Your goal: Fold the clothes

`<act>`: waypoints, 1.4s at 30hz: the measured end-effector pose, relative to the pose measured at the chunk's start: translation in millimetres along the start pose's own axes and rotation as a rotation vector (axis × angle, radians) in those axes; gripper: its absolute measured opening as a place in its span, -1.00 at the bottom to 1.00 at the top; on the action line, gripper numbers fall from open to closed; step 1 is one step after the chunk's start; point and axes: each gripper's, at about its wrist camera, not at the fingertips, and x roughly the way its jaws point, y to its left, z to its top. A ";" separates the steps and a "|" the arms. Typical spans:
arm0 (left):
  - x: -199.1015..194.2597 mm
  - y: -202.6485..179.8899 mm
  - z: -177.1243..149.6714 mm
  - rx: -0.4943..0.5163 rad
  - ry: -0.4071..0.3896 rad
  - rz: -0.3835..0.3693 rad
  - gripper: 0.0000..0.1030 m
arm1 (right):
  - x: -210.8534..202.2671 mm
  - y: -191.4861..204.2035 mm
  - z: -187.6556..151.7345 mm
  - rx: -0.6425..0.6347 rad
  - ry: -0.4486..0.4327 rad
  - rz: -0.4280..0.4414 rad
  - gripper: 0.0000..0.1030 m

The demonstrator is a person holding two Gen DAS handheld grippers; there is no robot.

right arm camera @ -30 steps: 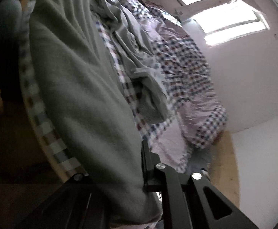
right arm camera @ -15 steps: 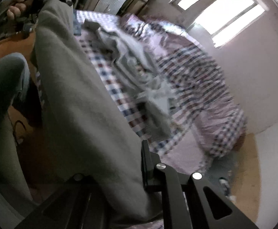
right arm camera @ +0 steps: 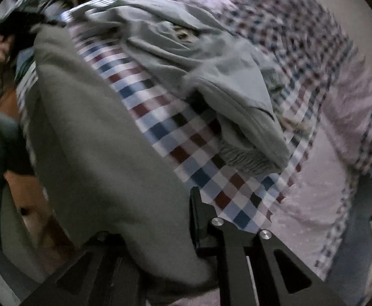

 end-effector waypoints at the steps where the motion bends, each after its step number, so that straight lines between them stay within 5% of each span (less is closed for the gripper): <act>1: 4.6 0.7 5.3 -0.002 -0.016 -0.002 -0.50 | 9.1 -12.4 4.2 0.040 0.003 0.027 -0.64; 5: 22.8 3.7 26.5 -0.009 -0.078 -0.008 0.15 | 31.4 -60.7 5.3 0.263 -0.034 -0.026 -0.40; 8: 31.3 5.0 40.9 0.000 -0.124 -0.008 0.45 | 20.0 -82.1 -13.3 0.418 -0.126 -0.196 -0.32; 11: 11.9 6.4 41.8 0.083 -0.144 0.031 0.45 | 2.9 -85.8 -44.0 0.548 -0.189 -0.228 -0.16; 22: -56.6 56.9 -24.9 0.296 -0.049 0.244 0.46 | -12.7 -5.7 -164.9 0.943 -0.461 -0.024 0.07; 25: -67.2 73.4 -43.2 0.298 -0.026 0.288 0.47 | -7.4 27.1 -176.3 0.990 -0.527 -0.045 0.07; 29: -75.8 93.4 -53.0 0.272 -0.009 0.320 0.53 | -5.2 65.2 -147.0 0.919 -0.551 -0.091 0.07; 42: -83.8 122.4 -77.8 0.150 0.074 0.264 0.60 | 18.0 167.5 -54.1 0.687 -0.619 -0.045 0.07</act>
